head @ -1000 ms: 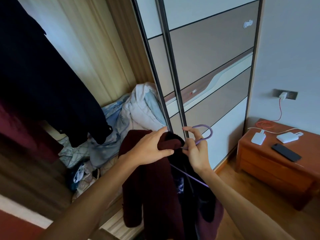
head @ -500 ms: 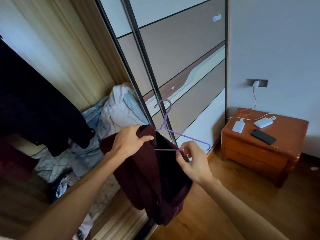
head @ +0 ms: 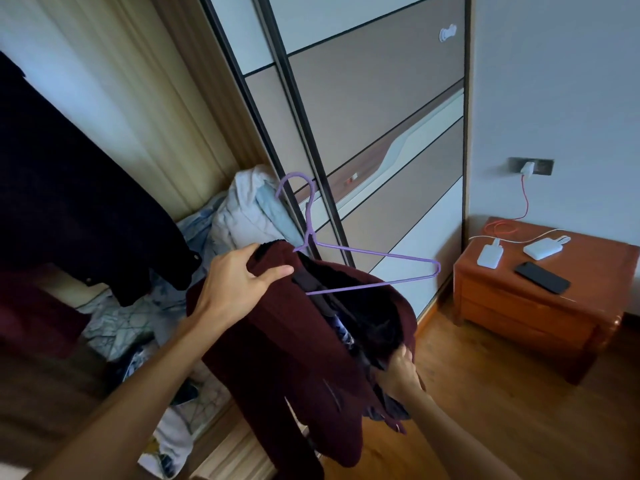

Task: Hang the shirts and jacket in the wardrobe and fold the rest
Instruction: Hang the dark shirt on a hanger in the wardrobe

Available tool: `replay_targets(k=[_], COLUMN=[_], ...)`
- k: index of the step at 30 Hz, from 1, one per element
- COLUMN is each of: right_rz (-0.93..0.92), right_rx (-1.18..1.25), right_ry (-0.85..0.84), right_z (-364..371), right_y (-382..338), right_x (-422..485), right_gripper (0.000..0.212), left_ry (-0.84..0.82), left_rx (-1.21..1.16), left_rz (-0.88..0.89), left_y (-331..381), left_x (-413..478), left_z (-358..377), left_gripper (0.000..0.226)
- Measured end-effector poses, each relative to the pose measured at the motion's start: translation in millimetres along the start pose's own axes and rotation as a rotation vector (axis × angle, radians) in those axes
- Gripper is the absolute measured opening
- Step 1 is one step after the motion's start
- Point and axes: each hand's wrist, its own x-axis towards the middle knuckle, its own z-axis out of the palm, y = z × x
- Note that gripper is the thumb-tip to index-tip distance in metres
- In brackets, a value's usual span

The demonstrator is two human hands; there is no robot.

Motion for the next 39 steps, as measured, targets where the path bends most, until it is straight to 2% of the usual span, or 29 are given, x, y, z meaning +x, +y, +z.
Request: replay_targets(k=[3, 6, 7, 11, 13, 17, 21, 27, 30, 34, 39], right_rz=[0.030, 0.063, 0.045, -0.079, -0.111, -0.179, -0.235, -0.300, -0.363, -0.450, -0.634], right_rx=[0.057, 0.157, 0.168, 0.104, 0.098, 0.161, 0.215, 0.236, 0.190, 0.055, 0.166], right_ry=[0.178, 0.192, 0.174, 0.135, 0.152, 0.196, 0.186, 0.176, 0.211, 0.213, 0.176], right_z=[-13, -25, -28, -48, -60, -99, -140, -185, -195, -184, -142], right_y=[-5, 0, 3, 9, 7, -13, -39, -92, -122, -150, -179], right_x=[4, 17, 21, 33, 38, 45, 50, 26, 1, -38, -93], right_gripper=[0.123, 0.117, 0.107, 0.043, 0.032, 0.028, 0.057, 0.079, 0.063, 0.047, 0.050], left_ry=[0.000, 0.003, 0.002, -0.053, -0.062, -0.049, -0.009, -0.063, -0.067, -0.009, 0.056], left_rx=[-0.016, -0.058, -0.067, -0.039, 0.006, 0.025, 0.076, 0.179, 0.150, 0.104, 0.017], left_rz=[0.011, 0.039, 0.043, 0.057, 0.036, -0.029, -0.036, -0.068, -0.067, -0.147, -0.146], left_y=[-1, 1, 2, -1, -8, -30, -53, -75, -70, -47, -5], left_x=[-10, -19, -21, -30, -33, -41, -47, -53, -49, -40, -33], left_z=[-6, -9, -10, -9, -9, -8, -5, 6, 21, 38, 62], left_gripper=[0.073, 0.071, 0.067, 0.055, 0.054, 0.038, 0.056, 0.076, 0.079, 0.062, 0.037])
